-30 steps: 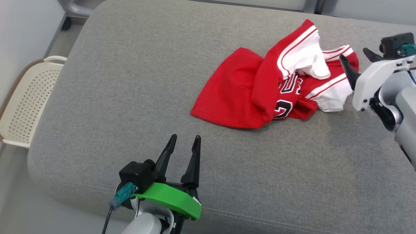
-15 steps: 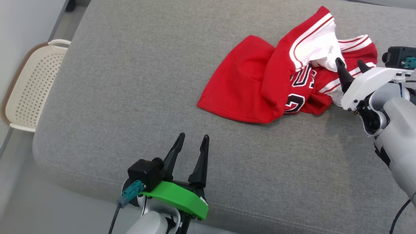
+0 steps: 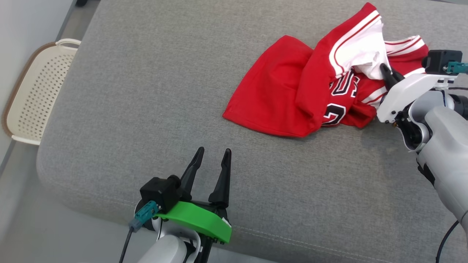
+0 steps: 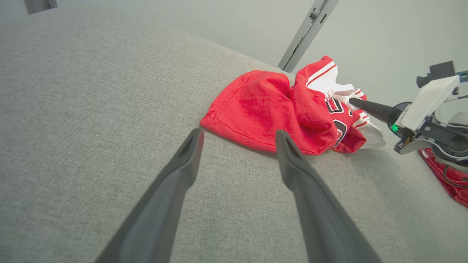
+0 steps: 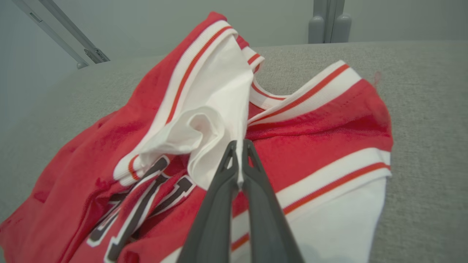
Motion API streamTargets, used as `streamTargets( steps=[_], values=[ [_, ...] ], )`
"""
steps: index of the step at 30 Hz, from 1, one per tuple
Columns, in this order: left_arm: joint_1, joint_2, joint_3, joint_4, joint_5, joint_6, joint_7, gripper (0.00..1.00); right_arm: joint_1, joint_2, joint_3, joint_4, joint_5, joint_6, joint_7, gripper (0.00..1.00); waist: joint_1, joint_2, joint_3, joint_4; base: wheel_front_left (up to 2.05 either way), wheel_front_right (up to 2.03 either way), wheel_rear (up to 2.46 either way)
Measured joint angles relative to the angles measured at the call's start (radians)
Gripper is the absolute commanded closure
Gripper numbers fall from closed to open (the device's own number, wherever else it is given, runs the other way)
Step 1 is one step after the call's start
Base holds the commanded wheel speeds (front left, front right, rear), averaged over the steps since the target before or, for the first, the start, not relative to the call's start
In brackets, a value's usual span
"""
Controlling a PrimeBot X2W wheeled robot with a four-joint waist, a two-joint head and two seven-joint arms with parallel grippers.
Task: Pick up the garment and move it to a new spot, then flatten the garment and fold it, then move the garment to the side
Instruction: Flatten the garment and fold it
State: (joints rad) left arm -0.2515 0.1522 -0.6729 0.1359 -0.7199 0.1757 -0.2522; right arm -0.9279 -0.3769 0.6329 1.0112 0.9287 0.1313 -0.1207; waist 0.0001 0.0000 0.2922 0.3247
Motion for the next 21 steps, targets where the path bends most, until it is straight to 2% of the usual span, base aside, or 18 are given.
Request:
streamTargets(
  steps=[12,16,21],
  values=[
    [0.002,0.02,0.009,-0.007,0.002,0.009,0.001,0.0,0.036,-0.057,0.015,-0.153,0.057,0.0,-0.052,1.0,0.0,0.0,-0.031,-0.087,0.0,0.0,0.0],
    [0.014,0.03,0.015,-0.015,0.002,0.018,0.004,0.0,0.11,-0.095,-0.003,-0.24,0.105,0.0,-0.057,1.0,-0.0001,0.0,-0.05,-0.121,0.0,0.0,0.0],
    [0.041,0.052,0.029,-0.035,-0.003,0.036,0.006,0.0,0.295,-0.156,-0.041,-0.402,0.175,0.0,-0.016,1.0,-0.0001,0.0,-0.081,-0.179,0.0,0.0,0.0]
  ],
)
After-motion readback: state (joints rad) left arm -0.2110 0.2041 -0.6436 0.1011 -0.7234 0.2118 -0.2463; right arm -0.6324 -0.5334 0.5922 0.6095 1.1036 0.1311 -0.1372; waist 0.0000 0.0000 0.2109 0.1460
